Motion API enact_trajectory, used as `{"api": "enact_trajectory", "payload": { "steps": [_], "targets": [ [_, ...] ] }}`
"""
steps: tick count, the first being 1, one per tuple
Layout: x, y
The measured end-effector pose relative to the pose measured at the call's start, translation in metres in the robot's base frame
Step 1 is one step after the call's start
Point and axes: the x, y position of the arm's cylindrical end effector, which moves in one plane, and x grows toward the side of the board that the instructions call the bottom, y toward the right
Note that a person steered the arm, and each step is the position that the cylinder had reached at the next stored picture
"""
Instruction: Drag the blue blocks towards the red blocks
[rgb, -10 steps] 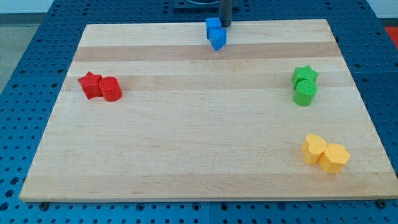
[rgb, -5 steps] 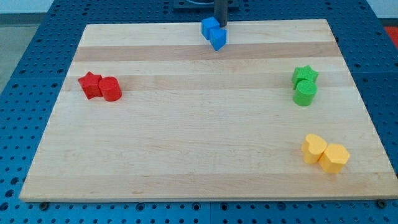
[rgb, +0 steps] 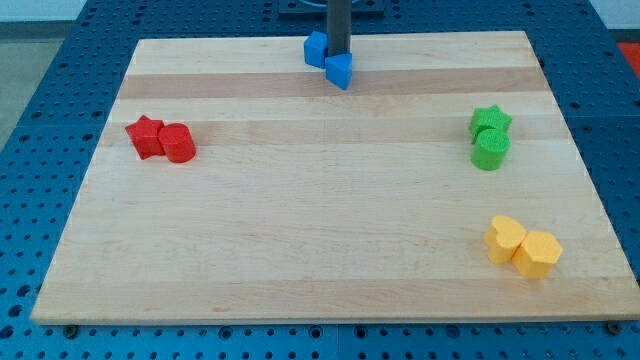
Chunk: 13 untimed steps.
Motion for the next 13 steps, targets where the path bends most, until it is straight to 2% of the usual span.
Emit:
{"api": "enact_trajectory", "payload": {
  "steps": [2, 3, 4, 6, 8, 13],
  "targets": [
    [0.0, 0.003],
    [-0.032, 0.019],
    [-0.058, 0.013],
    [-0.059, -0.03],
    [-0.054, -0.033],
    [0.007, -0.033]
  ]
}}
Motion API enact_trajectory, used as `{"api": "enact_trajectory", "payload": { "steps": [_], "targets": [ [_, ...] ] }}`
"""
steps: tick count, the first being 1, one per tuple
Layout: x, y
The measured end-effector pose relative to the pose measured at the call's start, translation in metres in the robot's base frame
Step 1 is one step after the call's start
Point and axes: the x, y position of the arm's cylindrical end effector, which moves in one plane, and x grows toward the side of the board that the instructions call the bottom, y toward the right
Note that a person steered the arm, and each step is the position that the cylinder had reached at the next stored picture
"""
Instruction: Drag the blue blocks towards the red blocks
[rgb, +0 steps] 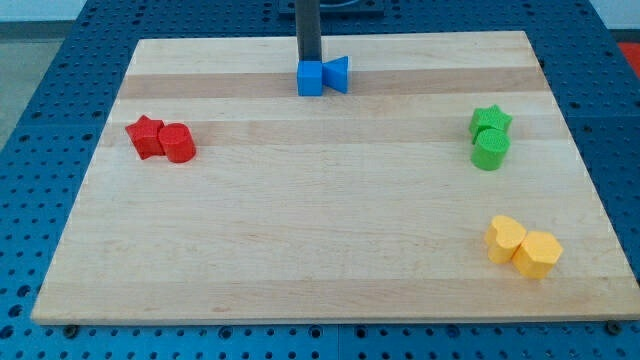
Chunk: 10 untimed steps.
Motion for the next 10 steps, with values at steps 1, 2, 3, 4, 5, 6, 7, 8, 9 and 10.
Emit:
{"api": "enact_trajectory", "payload": {
  "steps": [1, 2, 3, 4, 5, 6, 7, 8, 9, 10],
  "targets": [
    [0.0, 0.013],
    [0.004, 0.063],
    [0.004, 0.066],
    [0.004, 0.061],
    [0.014, 0.036],
    [0.034, 0.022],
    [0.045, 0.022],
    [0.049, 0.022],
    [0.035, 0.024],
    [0.006, 0.04]
  ]
}}
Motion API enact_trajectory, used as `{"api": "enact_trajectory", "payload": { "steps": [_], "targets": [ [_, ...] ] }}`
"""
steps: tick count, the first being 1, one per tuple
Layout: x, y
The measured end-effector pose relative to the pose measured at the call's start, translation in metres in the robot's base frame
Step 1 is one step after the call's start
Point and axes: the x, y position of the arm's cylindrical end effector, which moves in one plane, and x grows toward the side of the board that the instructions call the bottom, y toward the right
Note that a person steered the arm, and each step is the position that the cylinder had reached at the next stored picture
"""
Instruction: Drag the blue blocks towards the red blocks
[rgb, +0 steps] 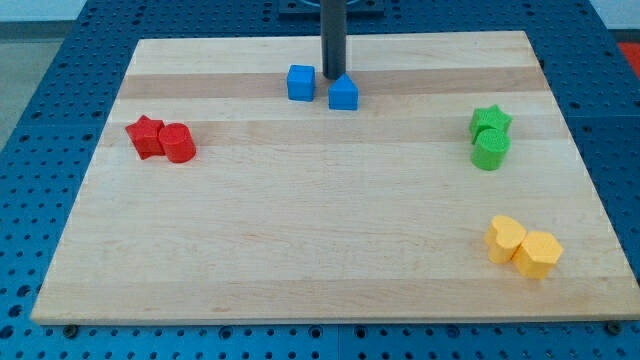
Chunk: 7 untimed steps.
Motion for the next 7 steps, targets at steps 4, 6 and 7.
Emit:
{"api": "enact_trajectory", "payload": {
  "steps": [4, 6, 7],
  "targets": [
    [0.01, 0.022],
    [0.049, -0.01],
    [0.066, -0.046]
  ]
}}
